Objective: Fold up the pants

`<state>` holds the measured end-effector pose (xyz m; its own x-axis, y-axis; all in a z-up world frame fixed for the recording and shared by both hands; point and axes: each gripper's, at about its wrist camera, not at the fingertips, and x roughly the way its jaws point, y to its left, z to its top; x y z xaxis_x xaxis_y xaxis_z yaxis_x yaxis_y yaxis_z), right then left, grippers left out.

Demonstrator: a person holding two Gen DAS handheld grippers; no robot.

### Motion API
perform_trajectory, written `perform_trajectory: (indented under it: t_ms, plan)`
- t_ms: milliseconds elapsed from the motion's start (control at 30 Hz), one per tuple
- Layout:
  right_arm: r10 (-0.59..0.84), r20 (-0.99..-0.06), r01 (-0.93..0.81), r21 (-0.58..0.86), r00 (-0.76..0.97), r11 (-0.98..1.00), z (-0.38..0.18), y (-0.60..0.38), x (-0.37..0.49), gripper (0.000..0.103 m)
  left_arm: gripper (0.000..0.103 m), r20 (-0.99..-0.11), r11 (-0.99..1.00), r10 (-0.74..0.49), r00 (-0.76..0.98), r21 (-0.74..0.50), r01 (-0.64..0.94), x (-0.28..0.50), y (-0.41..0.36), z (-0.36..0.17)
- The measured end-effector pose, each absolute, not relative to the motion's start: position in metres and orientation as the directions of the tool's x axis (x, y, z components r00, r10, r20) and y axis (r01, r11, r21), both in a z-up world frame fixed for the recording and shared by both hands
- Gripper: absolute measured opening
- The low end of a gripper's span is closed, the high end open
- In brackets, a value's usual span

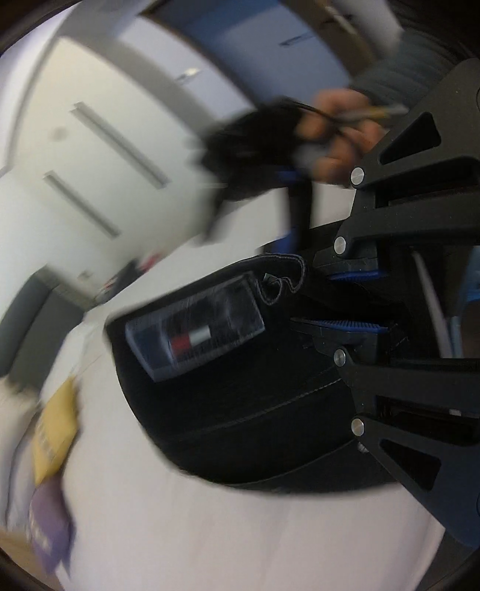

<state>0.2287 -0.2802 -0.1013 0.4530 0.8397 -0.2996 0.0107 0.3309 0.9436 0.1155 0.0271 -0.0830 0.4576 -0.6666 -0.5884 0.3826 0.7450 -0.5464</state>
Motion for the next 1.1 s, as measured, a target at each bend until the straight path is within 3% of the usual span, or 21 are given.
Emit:
perform_trajectory:
  t_ms: [200,300,500,567,833,1100]
  plan:
    - [0.841,-0.385,0.036,0.915,0.381,0.402,-0.102,-0.274,0.245,0.089,0.015,-0.646,0.756,-0.646,0.407,-0.469,0.457,0.101,-0.015,-0.096]
    - [0.847,-0.380,0.064,0.921,0.373,0.385,-0.112,-0.271,0.253,0.087,0.015,-0.652,0.763,-0.634,0.416,-0.438,0.475,0.088,-0.018,-0.092]
    - [0.820,-0.458,-0.007,0.872,0.343,0.490,-0.106,-0.257,0.260,0.046,0.015,-0.670,0.778,-0.608,0.427,-0.396,0.488,0.079,-0.031,-0.087]
    - [0.799,-0.487,-0.026,0.848,0.353,0.529,-0.100,-0.260,0.258,0.024,0.015,-0.669,0.777,-0.607,0.429,-0.384,0.499,0.071,-0.039,-0.080]
    - [0.750,-0.500,-0.027,0.825,0.433,0.565,-0.090,-0.303,0.241,0.019,0.015,-0.675,0.742,-0.618,0.403,-0.333,0.581,0.068,-0.098,-0.069]
    - [0.716,-0.511,0.058,0.830,0.477,0.554,-0.119,-0.358,0.213,0.018,0.015,-0.728,0.700,-0.602,0.328,-0.285,0.655,0.062,-0.171,-0.088]
